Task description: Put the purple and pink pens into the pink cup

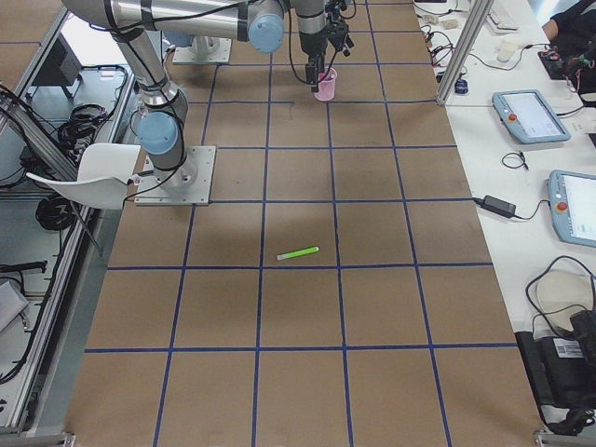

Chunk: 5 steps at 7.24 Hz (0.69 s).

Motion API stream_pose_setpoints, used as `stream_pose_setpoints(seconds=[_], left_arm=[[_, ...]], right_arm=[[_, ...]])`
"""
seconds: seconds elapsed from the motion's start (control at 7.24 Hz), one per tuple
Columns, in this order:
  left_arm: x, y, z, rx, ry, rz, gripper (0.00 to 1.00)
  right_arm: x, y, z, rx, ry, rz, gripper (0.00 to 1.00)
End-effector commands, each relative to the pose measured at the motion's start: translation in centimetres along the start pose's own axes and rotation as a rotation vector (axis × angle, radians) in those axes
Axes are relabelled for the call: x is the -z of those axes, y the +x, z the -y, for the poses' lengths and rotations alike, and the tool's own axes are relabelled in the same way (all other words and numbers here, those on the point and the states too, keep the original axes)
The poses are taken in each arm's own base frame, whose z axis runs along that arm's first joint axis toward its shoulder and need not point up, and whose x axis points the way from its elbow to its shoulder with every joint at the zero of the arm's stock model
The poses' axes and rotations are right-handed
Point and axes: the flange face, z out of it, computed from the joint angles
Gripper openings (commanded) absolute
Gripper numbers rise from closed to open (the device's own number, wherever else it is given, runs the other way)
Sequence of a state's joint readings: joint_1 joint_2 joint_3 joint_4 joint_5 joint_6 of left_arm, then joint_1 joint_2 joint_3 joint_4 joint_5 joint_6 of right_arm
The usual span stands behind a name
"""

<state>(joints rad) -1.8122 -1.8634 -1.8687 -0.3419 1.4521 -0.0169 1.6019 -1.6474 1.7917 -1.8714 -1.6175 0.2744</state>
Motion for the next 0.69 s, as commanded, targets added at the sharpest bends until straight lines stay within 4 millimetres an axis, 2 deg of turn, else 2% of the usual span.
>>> stream_pose_setpoints(seconds=[0.0,0.14,0.28,0.41,0.55], left_arm=[[2.9,-3.1,5.3,0.066,-0.317,0.063,0.93],[5.0,-5.1,5.6,0.107,-0.412,0.083,1.0],[7.2,-9.7,6.1,0.189,-0.463,0.107,1.0],[9.5,-12.0,5.8,0.23,-0.516,0.112,1.0],[11.9,-11.3,5.4,0.222,-0.549,0.118,1.0]], right_arm=[[0.7,0.1,-0.5,0.002,0.005,0.005,1.0],[0.9,0.1,-1.2,0.007,-0.004,0.004,1.0],[0.9,0.1,-1.2,0.002,-0.027,0.018,1.0],[0.5,-0.7,-1.6,0.023,-0.099,0.145,1.0],[0.3,-0.6,-1.6,0.122,-0.105,0.156,1.0]])
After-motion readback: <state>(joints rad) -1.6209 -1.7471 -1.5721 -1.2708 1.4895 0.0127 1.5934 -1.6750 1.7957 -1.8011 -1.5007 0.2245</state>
